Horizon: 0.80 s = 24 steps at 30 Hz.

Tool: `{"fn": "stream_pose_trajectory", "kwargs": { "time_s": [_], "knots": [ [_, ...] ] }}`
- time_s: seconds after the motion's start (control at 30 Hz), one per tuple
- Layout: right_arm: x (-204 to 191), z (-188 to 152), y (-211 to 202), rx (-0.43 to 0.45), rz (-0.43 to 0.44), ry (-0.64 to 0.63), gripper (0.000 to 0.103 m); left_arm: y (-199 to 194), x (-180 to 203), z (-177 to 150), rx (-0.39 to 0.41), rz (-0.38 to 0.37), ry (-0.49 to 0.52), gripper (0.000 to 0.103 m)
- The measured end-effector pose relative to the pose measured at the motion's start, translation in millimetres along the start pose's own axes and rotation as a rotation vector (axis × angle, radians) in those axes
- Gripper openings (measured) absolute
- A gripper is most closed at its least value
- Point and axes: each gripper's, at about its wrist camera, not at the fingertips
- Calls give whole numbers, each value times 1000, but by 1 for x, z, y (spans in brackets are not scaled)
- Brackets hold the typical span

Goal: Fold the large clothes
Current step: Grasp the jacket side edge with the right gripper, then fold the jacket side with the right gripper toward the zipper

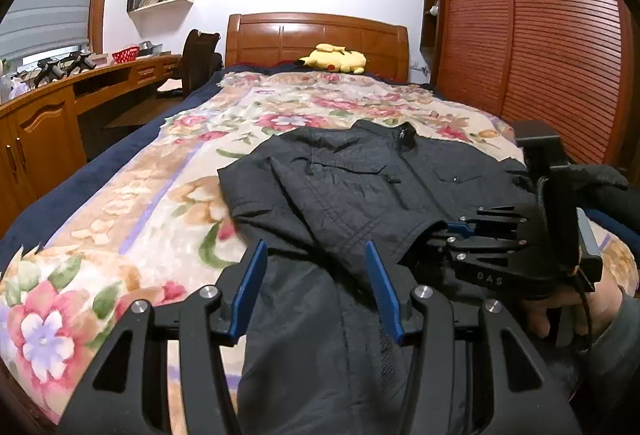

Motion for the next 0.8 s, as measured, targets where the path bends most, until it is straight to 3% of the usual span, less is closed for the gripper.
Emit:
{"fn": "stream_pose_trajectory", "kwargs": {
  "time_s": [0.37, 0.57, 0.8],
  "knots": [
    [43, -16, -77, 206, -105, 131, 13, 3, 21, 1, 39, 3, 36, 50],
    [82, -33, -99, 204, -212, 202, 13, 10, 34, 3, 45, -51, 43, 50],
    [122, -60, -107, 140, -317, 294, 13, 21, 47, 7, 25, -87, 67, 50]
  ]
}}
Point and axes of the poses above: each gripper's, at about its wrist camera, not at the fingertips, and y roughly the way its jaws point, x to its right, z to its top, and after that the axes turned 7 degrees about -x, right-handed
